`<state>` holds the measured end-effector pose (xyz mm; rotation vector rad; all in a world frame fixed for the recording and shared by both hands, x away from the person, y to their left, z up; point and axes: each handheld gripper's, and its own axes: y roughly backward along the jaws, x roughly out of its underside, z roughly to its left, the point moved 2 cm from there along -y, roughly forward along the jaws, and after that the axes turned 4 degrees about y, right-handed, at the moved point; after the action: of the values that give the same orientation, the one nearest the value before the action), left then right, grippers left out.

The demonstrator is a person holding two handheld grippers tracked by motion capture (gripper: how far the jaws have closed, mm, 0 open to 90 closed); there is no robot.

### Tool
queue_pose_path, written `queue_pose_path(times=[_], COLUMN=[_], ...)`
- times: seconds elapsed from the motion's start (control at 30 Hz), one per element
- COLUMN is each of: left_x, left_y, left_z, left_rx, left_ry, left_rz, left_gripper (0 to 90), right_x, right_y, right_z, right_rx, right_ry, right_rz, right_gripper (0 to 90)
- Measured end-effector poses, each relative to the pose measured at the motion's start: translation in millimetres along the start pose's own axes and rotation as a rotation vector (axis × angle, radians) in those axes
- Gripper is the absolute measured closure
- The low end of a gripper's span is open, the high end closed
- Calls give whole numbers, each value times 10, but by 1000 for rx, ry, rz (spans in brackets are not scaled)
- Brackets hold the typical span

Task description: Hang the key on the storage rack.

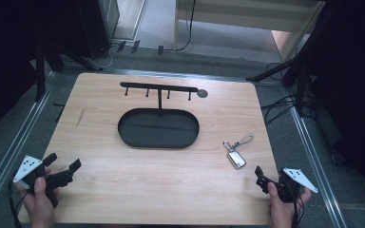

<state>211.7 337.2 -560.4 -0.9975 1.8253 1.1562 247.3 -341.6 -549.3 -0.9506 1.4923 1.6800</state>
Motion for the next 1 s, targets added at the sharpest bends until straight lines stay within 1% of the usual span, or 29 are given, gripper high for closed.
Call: queue_pose_path(times=[0.07,0.27,0.3,0.33,0.47,0.6,0.8,0.9,1.0], left_x=[0,0,0,0,0,-1,-3,-3,-3], left_y=[0,1,0,0,2,2,1,1,1], left_z=[-1,1,2,2,4,7,12,12,13], left_rx=[1,3,2,3,3,4,5,5,6], left_ry=[4,4,5,6,6,8,11,12,13], left_rz=[-2,-1,-2,-2,-1,-2,-5,-6,-6], left_gripper=[0,0,0,0,0,0,0,0,0], right_x=[-61,-296,-340,-383,-533,-672,-855,-939,-1001], right_y=[-19,-26,-26,-33,-67,-110,-218,-284,-369], right_z=[45,138,157,167,217,249,291,324,371], right_rx=[1,-3,-4,-2,-2,-2,2,1,9], right_ry=[30,55,55,68,85,85,92,69,66], right_rz=[8,-5,-2,-6,4,15,47,64,90], right_gripper=[39,39,39,39,39,39,41,41,45])
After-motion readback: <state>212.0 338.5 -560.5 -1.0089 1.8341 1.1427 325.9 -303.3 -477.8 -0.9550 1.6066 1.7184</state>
